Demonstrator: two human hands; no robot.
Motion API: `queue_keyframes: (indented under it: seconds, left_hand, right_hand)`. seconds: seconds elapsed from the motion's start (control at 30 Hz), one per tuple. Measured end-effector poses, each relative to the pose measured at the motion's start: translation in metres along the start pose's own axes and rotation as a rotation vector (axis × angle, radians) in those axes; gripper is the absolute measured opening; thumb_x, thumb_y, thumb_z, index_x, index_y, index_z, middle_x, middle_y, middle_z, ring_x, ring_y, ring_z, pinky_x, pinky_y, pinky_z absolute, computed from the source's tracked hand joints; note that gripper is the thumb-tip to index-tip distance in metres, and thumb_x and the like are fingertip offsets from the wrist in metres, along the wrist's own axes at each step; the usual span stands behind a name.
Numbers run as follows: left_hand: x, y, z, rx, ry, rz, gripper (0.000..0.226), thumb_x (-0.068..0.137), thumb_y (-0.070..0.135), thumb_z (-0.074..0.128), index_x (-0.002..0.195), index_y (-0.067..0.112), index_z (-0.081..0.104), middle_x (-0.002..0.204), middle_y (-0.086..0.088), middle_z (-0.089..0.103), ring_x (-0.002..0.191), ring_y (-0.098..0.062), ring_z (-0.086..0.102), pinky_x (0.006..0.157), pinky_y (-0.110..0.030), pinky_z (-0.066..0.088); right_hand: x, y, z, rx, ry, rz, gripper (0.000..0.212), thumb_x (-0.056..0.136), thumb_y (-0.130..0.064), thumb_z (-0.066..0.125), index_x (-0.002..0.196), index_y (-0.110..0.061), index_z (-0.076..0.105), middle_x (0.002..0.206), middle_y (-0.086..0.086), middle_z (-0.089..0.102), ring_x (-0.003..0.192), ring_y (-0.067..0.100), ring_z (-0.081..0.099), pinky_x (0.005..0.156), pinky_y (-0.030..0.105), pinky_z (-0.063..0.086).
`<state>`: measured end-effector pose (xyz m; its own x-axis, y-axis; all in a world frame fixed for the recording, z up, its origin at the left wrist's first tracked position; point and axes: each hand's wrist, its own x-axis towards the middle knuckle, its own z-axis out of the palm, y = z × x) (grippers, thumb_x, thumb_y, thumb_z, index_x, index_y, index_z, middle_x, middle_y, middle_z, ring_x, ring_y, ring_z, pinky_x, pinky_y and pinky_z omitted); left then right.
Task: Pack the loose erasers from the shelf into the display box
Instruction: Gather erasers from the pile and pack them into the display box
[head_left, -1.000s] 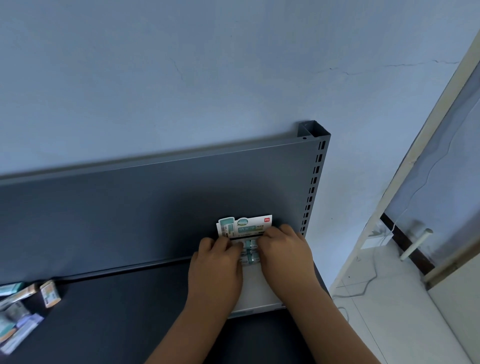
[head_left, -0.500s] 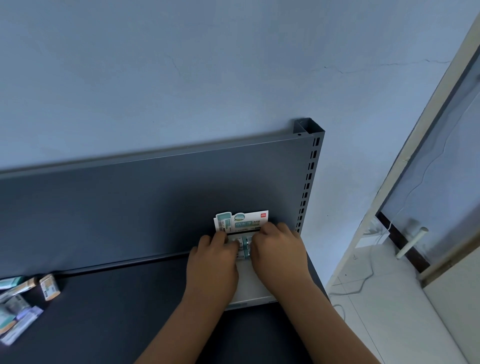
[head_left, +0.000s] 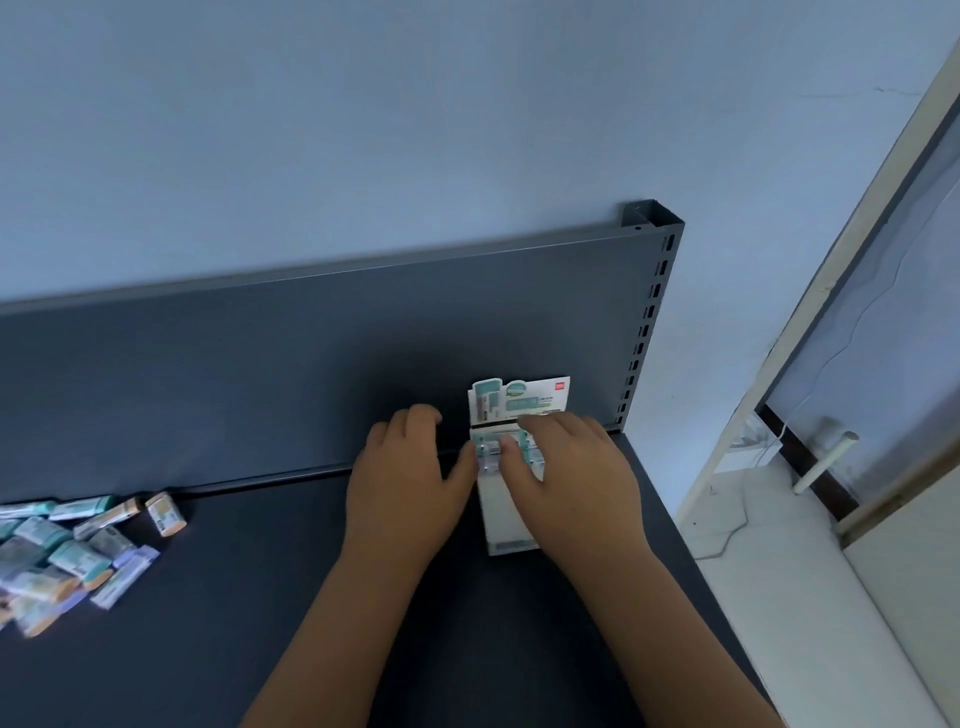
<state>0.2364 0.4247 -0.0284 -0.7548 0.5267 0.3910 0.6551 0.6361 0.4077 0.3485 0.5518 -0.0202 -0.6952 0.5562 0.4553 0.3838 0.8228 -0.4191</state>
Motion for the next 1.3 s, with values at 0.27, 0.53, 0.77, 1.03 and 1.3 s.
queue_keyframes:
  seconds: [0.27, 0.53, 0.77, 1.03, 1.3]
  left_hand:
    - [-0.048, -0.077, -0.064, 0.127, -0.088, 0.084, 0.05, 0.089, 0.057, 0.048, 0.12, 0.02, 0.064, 0.117, 0.005, 0.065, 0.107, -0.02, 0.057, 0.082, -0.04, 0.053]
    - [-0.088, -0.115, -0.092, 0.181, -0.147, 0.014, 0.066, 0.084, 0.067, 0.034, 0.124, 0.023, 0.063, 0.122, 0.005, 0.066, 0.111, -0.022, 0.059, 0.087, -0.041, 0.051]
    - [-0.097, -0.114, -0.109, 0.253, -0.143, -0.067, 0.068, 0.083, 0.067, 0.032, 0.124, 0.022, 0.062, 0.12, 0.002, 0.066, 0.112, -0.026, 0.058, 0.087, -0.044, 0.052]
    - [-0.108, -0.131, -0.118, 0.255, -0.202, -0.11, 0.062, 0.084, 0.063, 0.038, 0.121, 0.02, 0.062, 0.119, 0.001, 0.064, 0.114, -0.025, 0.055, 0.089, -0.044, 0.051]
    - [-0.096, -0.187, -0.127, 0.186, -0.226, -0.087, 0.043, 0.092, 0.048, 0.057, 0.124, 0.02, 0.061, 0.123, 0.0, 0.063, 0.117, -0.024, 0.053, 0.09, -0.04, 0.049]
  right_hand:
    - [-0.04, -0.086, 0.02, 0.03, -0.041, -0.042, 0.039, 0.094, -0.046, 0.05, 0.112, -0.017, 0.07, 0.104, -0.001, 0.07, 0.098, 0.021, 0.061, 0.081, 0.035, 0.052]
    - [-0.075, -0.128, 0.031, 0.005, -0.223, -0.088, 0.054, 0.095, -0.054, 0.049, 0.135, -0.019, 0.058, 0.125, -0.001, 0.064, 0.112, 0.023, 0.059, 0.09, 0.041, 0.051]
    - [-0.083, -0.146, 0.032, 0.152, -0.207, -0.166, 0.048, 0.094, -0.049, 0.051, 0.129, -0.018, 0.062, 0.121, -0.002, 0.065, 0.112, 0.02, 0.058, 0.091, 0.039, 0.051]
    - [-0.097, -0.162, 0.045, 0.115, -0.331, -0.163, 0.049, 0.098, -0.051, 0.046, 0.135, -0.02, 0.054, 0.126, -0.001, 0.06, 0.114, 0.022, 0.055, 0.092, 0.039, 0.048]
    - [-0.103, -0.213, 0.074, 0.005, -0.376, -0.197, 0.042, 0.099, -0.045, 0.044, 0.131, -0.022, 0.055, 0.124, -0.003, 0.06, 0.108, 0.02, 0.056, 0.086, 0.038, 0.051]
